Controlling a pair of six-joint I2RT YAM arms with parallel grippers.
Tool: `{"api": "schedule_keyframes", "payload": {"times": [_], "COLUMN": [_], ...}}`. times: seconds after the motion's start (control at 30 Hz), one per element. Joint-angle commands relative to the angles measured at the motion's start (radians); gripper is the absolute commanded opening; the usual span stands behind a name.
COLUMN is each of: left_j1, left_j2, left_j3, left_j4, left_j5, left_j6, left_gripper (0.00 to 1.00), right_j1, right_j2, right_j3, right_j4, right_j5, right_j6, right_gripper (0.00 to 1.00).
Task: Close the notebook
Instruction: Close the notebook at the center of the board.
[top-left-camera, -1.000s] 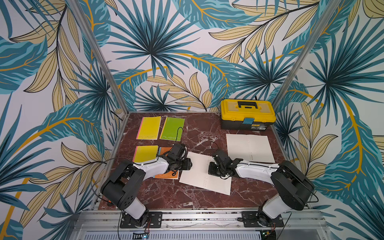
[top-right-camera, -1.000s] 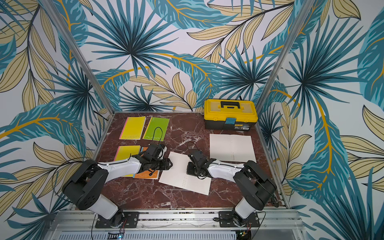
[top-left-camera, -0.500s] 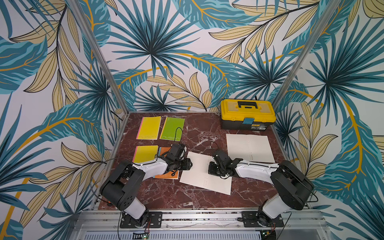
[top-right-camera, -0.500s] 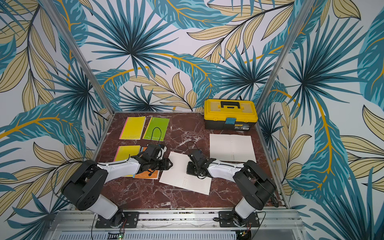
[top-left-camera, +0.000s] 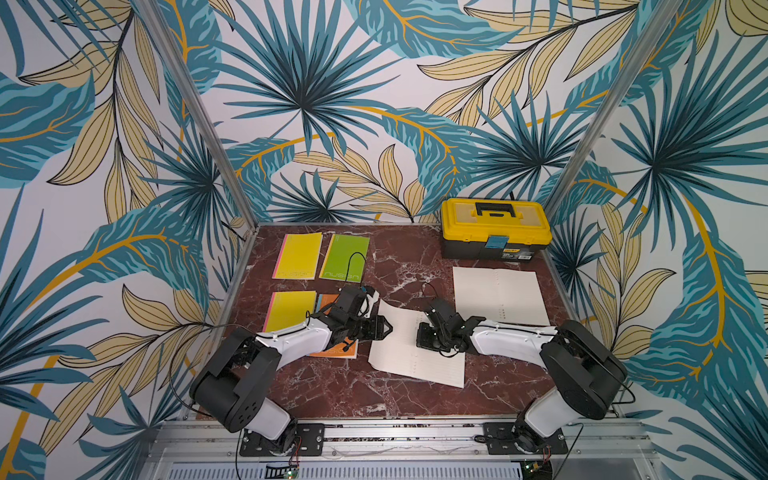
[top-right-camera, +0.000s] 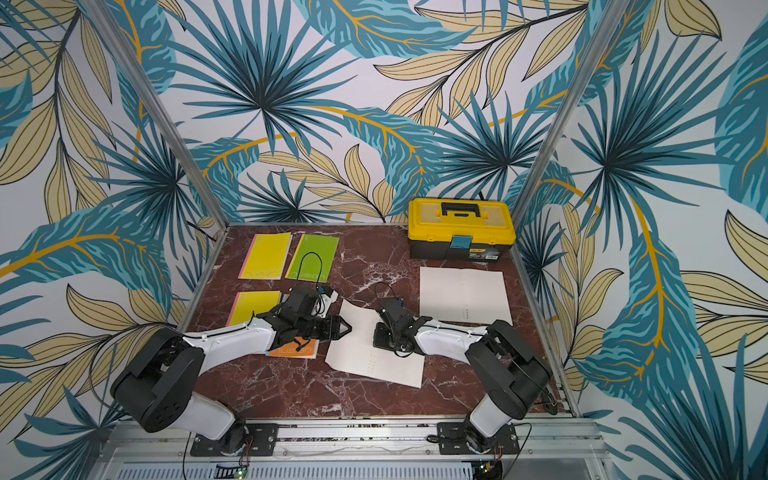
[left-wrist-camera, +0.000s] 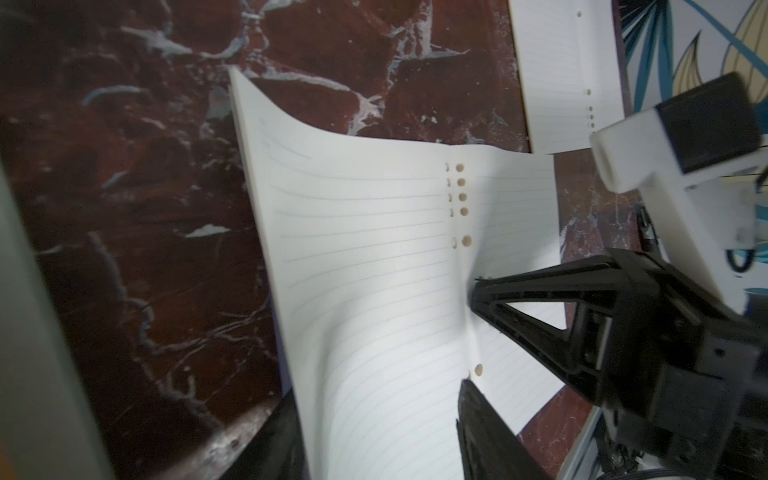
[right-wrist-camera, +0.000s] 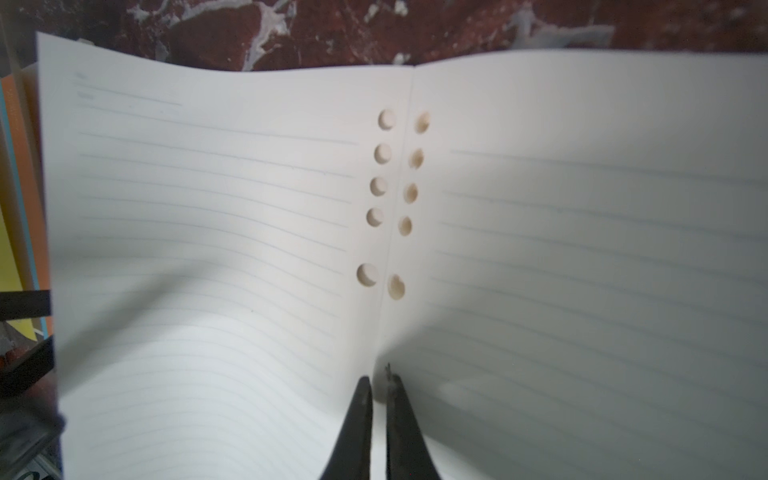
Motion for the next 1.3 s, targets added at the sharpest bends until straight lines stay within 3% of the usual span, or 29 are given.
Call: {"api": "schedule_keyframes", "payload": {"times": [0.0, 0.4, 0.57, 1.27], "left_j1": [-0.04, -0.041, -0.04, -0.059], "left_j2": [-0.005, -0.024, -0.023, -0.024], "left_j3": [-0.005, 0.004, 0.004, 0.118], "left_j4": [0.035, -0.008, -0.003, -0.037], "left_j5": [0.153, 0.146, 0.15, 0.215], "left_j6": [-0.007, 0.011, 0.008, 0.022], "left_gripper": [0.58, 0.57, 0.52, 0.51], "right_j1": [0.007, 0.007, 0.008, -0.002], "right_j2": [0.115, 0.115, 0.098, -0.19], "right_j3": [-0.06, -0.058, -0.065, -0.072], "right_j4": [-0.08, -0.078, -0.074, -0.241], "right_j5": [-0.006, -0.007, -0.005, 0.076], "right_j6": [-0.006, -0.006, -0.007, -0.021], "right_gripper": [0.11, 0.12, 0.11, 0.16]}}
